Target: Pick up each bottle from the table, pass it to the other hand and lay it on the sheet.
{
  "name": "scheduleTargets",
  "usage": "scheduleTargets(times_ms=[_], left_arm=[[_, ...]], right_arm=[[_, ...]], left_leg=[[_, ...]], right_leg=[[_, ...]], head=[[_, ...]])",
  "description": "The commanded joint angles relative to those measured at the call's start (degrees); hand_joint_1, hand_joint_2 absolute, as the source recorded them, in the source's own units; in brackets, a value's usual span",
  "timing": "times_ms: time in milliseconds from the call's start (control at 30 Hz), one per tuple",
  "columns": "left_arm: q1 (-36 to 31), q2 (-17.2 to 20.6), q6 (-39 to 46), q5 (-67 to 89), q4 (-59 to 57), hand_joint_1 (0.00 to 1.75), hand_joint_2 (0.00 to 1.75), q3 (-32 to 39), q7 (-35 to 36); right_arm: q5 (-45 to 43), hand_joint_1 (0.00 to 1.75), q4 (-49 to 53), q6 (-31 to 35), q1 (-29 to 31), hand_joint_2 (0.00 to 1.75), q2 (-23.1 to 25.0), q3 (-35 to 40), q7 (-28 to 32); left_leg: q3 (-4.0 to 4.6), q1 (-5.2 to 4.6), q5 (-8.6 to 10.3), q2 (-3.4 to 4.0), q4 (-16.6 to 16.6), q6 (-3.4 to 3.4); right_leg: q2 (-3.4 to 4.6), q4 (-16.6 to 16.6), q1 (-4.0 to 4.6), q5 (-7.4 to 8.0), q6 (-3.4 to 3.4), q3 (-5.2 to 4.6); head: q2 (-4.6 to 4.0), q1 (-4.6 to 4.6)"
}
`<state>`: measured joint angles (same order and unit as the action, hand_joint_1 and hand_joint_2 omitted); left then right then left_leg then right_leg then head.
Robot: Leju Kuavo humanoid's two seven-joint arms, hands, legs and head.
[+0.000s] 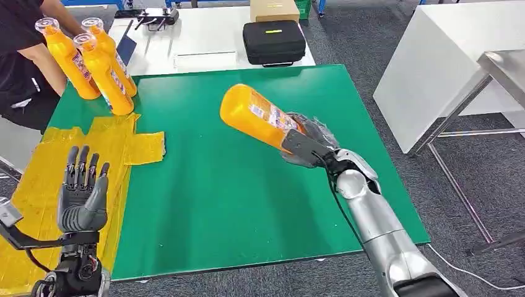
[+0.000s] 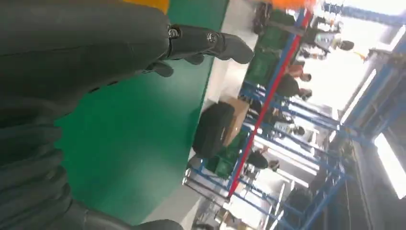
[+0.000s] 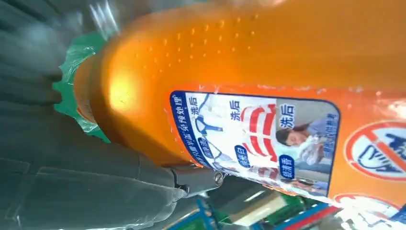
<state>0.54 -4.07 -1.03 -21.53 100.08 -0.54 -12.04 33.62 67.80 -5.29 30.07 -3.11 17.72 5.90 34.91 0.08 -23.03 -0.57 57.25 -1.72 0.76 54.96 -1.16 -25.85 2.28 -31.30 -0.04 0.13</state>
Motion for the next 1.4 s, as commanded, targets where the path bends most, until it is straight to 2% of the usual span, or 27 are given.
scheduleTargets(times_ms=[33,233,367,467,633,767,900,1033,1100,1267,1400], left_arm=[[-5.9,1.3,-0.8,-1.3,-7.0,0.00,1.75,-9.1,-0.6],[-8.1,2.5,-0.9,-3.6,-8.4,0.00,1.75,-13.4,-0.2],[-8.2,2.6,-0.7,-3.8,-8.6,0.00,1.75,-13.8,-0.3],[-10.2,3.2,0.3,-4.6,-9.4,0.00,1.75,-15.8,-0.3],[-12.9,7.6,2.5,-7.7,-13.1,0.00,1.75,-18.7,-1.9],[-13.6,8.6,2.8,-8.4,-14.2,0.00,1.75,-18.9,-2.3],[-18.1,12.1,6.3,-12.2,-17.0,0.00,1.75,-22.5,-3.1],[-18.6,14.5,9.8,-13.8,-16.6,0.00,1.75,-23.9,-4.4],[-18.5,15.1,10.4,-14.4,-16.5,0.00,1.75,-24.3,-4.6],[-22.4,18.6,14.7,-17.7,-18.3,0.00,1.75,-27.4,-5.5],[-22.9,21.7,16.3,-19.9,-18.5,0.00,1.75,-27.6,-7.0]], right_arm=[[0.3,1.75,-4.0,1.6,5.5,1.75,7.9,7.7,-5.6],[-0.1,1.75,-9.9,2.3,7.4,1.75,10.5,8.2,-6.5],[-0.1,1.75,-10.9,2.4,7.8,1.75,10.8,8.3,-6.6],[0.3,1.75,-14.1,2.6,8.9,1.75,13.3,9.3,-6.9],[0.9,1.75,-20.5,2.6,11.3,1.75,17.6,11.0,-6.9],[0.9,1.75,-21.3,2.6,11.6,1.75,18.5,11.4,-6.9],[1.3,1.75,-25.9,1.9,14.4,1.75,22.7,14.5,-6.8],[-7.4,1.75,-26.3,2.7,16.8,1.75,23.1,27.0,-10.3],[-11.1,1.75,-27.2,3.5,17.9,1.75,23.1,30.8,-10.8],[-24.4,1.75,-30.2,6.2,22.6,1.75,23.1,43.9,-12.0],[-28.3,1.75,-28.7,6.4,23.4,1.75,23.1,51.6,-12.5]], left_leg=[[-0.18,0.00,-0.08,0.11,0.0,0.14],[-0.18,0.00,-0.05,0.04,0.0,0.12],[-0.08,-0.01,0.00,0.04,0.0,0.10],[-0.12,-0.01,-0.03,0.06,0.0,0.13],[-0.19,0.01,-0.05,0.21,0.0,0.19],[-0.18,0.02,-0.04,0.08,0.0,0.18],[-0.07,0.04,-0.01,0.07,0.0,0.18],[0.04,0.05,0.01,0.27,0.0,0.22],[0.04,0.07,0.02,0.17,0.0,0.23],[0.16,0.09,0.04,0.06,0.1,0.24],[0.21,0.06,0.10,0.07,0.0,0.20]], right_leg=[[-0.01,0.0,0.02,-0.08,-0.18,0.13],[-0.07,0.0,0.00,-0.07,-0.14,0.18],[-0.03,0.0,-0.01,-0.02,-0.11,0.07],[-0.03,0.0,0.00,-0.06,-0.14,0.11],[0.09,0.0,0.03,-0.05,-0.20,0.10],[-0.05,0.1,0.04,-0.09,-0.20,0.11],[-0.04,0.2,0.03,-0.09,-0.15,-0.01],[0.15,0.2,0.04,-0.03,-0.15,-0.19],[0.06,0.1,0.06,-0.06,-0.15,-0.14],[-0.03,0.2,0.06,-0.08,-0.14,-0.21],[0.00,0.1,0.03,-0.04,-0.12,-0.26]], head=[[0.00,0.00],[0.00,0.00],[0.00,0.02],[0.00,0.00],[0.00,0.00],[0.00,0.00],[0.00,0.02],[0.00,0.02],[0.00,0.04],[0.00,0.04],[0.00,0.07]])
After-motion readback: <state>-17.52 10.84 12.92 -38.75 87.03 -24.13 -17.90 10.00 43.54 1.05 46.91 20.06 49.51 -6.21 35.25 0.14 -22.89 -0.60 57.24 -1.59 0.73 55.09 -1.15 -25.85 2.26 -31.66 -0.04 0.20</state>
